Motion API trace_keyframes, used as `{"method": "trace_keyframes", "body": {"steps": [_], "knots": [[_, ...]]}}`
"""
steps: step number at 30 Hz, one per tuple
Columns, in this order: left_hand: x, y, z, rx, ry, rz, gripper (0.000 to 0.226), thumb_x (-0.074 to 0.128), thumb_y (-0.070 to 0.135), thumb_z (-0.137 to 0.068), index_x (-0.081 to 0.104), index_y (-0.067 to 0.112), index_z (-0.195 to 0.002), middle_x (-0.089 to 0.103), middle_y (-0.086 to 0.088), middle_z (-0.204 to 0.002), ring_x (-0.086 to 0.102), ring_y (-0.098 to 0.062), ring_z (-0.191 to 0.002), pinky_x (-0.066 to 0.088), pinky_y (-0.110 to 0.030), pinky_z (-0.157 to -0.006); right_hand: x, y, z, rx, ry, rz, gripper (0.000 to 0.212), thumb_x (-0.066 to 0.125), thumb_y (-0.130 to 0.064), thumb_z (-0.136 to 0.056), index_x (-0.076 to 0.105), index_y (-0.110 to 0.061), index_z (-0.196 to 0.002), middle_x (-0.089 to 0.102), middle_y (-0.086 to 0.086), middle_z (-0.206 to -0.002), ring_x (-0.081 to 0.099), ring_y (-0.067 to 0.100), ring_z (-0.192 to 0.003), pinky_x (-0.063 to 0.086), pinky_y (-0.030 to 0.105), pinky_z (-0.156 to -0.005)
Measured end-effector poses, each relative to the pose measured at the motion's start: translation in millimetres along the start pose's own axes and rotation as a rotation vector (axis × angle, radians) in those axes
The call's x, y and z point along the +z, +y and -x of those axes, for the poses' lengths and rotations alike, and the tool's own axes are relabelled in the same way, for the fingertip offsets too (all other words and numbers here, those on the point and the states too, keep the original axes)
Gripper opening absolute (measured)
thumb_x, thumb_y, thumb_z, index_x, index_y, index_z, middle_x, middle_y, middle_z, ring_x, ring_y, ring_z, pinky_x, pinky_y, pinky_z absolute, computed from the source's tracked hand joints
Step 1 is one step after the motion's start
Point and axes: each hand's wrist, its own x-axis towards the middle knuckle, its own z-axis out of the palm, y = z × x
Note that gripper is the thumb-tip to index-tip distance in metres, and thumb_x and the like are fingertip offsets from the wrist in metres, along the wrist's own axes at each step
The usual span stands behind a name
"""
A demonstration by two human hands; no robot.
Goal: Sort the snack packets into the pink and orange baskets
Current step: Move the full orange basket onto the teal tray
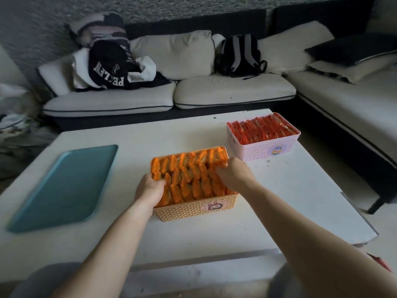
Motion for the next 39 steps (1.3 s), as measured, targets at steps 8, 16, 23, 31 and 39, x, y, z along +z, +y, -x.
{"method": "trace_keyframes", "body": {"steps": [8,16,23,31,39], "knots": [[-149,-41,-26,-0.068,0.21,0.14,0.011,0.067,0.022,-0.088,0.067,0.014,-0.081,0.072,-0.01,-0.088,0.068,-0.03,-0.083,0.054,-0.037,-0.079,91,-122,2,-0.065,-0.167,-0.106,0.016,0.05,-0.024,-0.09,0.059,-0.016,-0.079,0.062,0.003,-0.08,0.061,0.026,-0.077,0.044,0.029,-0.06],[-268,-85,-96,-0.023,0.471,0.139,0.015,0.064,0.026,-0.089,0.072,0.014,-0.094,0.071,-0.005,-0.085,0.066,-0.029,-0.082,0.049,-0.036,-0.072,189,-247,-35,-0.064,-0.242,-0.231,0.019,0.049,-0.023,-0.093,0.054,-0.015,-0.077,0.063,0.006,-0.083,0.06,0.021,-0.07,0.045,0.029,-0.053],[-304,-112,-201,0.0,0.404,-0.022,0.028,0.054,0.045,-0.081,0.07,0.033,-0.101,0.072,0.005,-0.094,0.066,-0.026,-0.093,0.055,-0.044,-0.089,257,-306,-94,-0.043,-0.259,-0.257,0.024,0.049,-0.028,-0.095,0.062,-0.011,-0.104,0.068,0.01,-0.098,0.068,0.028,-0.087,0.062,0.04,-0.075],[-304,-126,-283,0.072,0.333,-0.003,0.015,0.065,0.028,-0.089,0.069,0.026,-0.104,0.072,0.004,-0.097,0.066,-0.017,-0.088,0.047,-0.031,-0.07,301,-319,-151,-0.052,-0.287,-0.335,0.028,0.052,-0.034,-0.089,0.067,-0.014,-0.1,0.072,0.008,-0.098,0.07,0.026,-0.088,0.063,0.046,-0.082],[-290,-120,-274,0.168,0.46,-0.339,0.062,0.063,0.04,-0.093,0.047,0.019,-0.148,0.038,-0.007,-0.159,0.031,-0.03,-0.148,0.027,-0.048,-0.121,286,-286,-149,-0.176,-0.378,-0.244,0.041,0.06,-0.032,-0.096,0.053,-0.006,-0.128,0.064,0.008,-0.123,0.059,0.022,-0.111,0.046,0.033,-0.095]]}}
